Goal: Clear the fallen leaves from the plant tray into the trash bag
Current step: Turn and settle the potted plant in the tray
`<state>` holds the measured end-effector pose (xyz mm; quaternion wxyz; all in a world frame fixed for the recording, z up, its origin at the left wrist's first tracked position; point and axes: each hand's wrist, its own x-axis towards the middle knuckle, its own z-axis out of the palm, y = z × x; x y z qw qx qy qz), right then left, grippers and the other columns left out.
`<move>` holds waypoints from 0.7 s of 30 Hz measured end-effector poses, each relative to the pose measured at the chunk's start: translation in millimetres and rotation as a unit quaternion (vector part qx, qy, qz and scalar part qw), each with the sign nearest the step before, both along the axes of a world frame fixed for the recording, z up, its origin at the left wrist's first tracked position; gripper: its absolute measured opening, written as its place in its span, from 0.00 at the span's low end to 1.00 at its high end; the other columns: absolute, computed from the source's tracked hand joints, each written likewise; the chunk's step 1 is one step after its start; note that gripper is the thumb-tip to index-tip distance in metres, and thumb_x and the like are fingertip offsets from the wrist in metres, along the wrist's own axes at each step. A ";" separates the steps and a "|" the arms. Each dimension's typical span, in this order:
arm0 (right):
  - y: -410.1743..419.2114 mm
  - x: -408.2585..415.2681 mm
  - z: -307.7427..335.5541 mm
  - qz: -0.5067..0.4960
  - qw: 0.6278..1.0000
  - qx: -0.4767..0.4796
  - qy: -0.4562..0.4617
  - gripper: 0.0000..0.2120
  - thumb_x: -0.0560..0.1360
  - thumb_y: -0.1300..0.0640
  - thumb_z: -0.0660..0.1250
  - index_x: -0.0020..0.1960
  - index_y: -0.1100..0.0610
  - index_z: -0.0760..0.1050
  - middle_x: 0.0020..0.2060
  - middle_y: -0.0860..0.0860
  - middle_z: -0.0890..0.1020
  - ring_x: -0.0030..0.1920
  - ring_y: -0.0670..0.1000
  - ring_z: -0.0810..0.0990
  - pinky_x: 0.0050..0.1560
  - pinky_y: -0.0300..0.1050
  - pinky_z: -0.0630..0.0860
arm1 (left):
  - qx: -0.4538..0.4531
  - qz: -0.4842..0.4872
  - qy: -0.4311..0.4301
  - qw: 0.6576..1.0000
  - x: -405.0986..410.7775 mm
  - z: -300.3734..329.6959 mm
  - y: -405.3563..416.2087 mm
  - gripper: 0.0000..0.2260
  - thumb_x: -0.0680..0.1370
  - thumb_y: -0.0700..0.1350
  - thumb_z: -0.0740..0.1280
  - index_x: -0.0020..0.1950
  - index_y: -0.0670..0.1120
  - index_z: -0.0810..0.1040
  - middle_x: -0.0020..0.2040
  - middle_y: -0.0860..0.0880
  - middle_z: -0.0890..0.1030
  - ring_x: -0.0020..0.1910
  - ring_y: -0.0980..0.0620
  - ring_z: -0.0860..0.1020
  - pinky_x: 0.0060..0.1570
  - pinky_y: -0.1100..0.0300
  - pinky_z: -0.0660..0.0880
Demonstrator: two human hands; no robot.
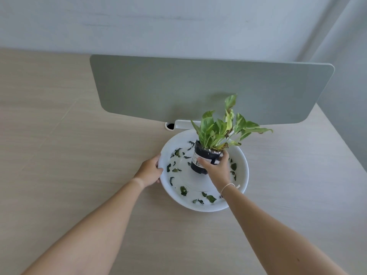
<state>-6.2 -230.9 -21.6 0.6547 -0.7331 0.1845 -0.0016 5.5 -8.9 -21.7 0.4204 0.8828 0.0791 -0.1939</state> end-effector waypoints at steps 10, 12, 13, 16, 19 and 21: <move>-10.9 -13.8 -21.8 0.055 0.998 -0.037 -0.023 0.33 0.63 0.57 0.78 0.50 0.28 0.62 0.48 0.33 0.77 0.45 0.28 0.80 0.39 0.24 0.77 | -0.015 0.012 -0.008 1.000 3.5 -7.1 1.0 0.28 0.77 0.36 0.59 0.75 0.53 0.61 0.38 0.54 0.78 0.24 0.57 0.76 0.26 0.69 0.73; -11.6 -16.6 -29.2 0.048 0.998 -0.031 -0.016 0.32 0.62 0.58 0.78 0.48 0.28 0.64 0.44 0.33 0.81 0.43 0.32 0.82 0.43 0.31 0.80 | -0.021 0.019 -0.006 1.000 4.2 -8.0 0.6 0.27 0.76 0.35 0.59 0.73 0.53 0.64 0.36 0.53 0.78 0.25 0.56 0.77 0.26 0.68 0.74; -12.1 -17.4 -32.4 0.048 0.998 -0.026 -0.015 0.31 0.62 0.59 0.77 0.47 0.29 0.65 0.43 0.33 0.82 0.43 0.34 0.83 0.47 0.37 0.81 | -0.024 0.023 -0.004 0.999 4.6 -8.2 0.4 0.27 0.76 0.35 0.59 0.73 0.52 0.64 0.36 0.52 0.78 0.27 0.54 0.77 0.26 0.67 0.75; -13.0 -18.0 -36.0 0.061 0.998 -0.017 -0.021 0.29 0.61 0.57 0.77 0.48 0.31 0.66 0.45 0.31 0.82 0.46 0.38 0.84 0.52 0.45 0.81 | -0.024 0.025 -0.003 0.999 5.2 -9.3 0.1 0.27 0.75 0.35 0.59 0.73 0.53 0.65 0.36 0.52 0.77 0.31 0.53 0.77 0.27 0.67 0.75; -12.8 -17.3 -35.8 0.065 0.998 -0.013 -0.021 0.28 0.61 0.57 0.77 0.49 0.33 0.67 0.45 0.35 0.83 0.48 0.44 0.83 0.52 0.45 0.80 | -0.025 0.027 -0.004 0.999 5.3 -10.1 0.5 0.28 0.75 0.35 0.59 0.74 0.54 0.63 0.36 0.52 0.76 0.31 0.53 0.77 0.26 0.67 0.75; -12.6 -17.0 -36.2 0.062 0.998 -0.014 -0.023 0.27 0.62 0.59 0.77 0.47 0.34 0.68 0.46 0.38 0.82 0.45 0.44 0.82 0.51 0.43 0.81 | -0.027 0.025 -0.006 0.999 5.6 -10.4 0.2 0.28 0.75 0.35 0.59 0.73 0.54 0.64 0.36 0.52 0.76 0.32 0.52 0.77 0.28 0.66 0.75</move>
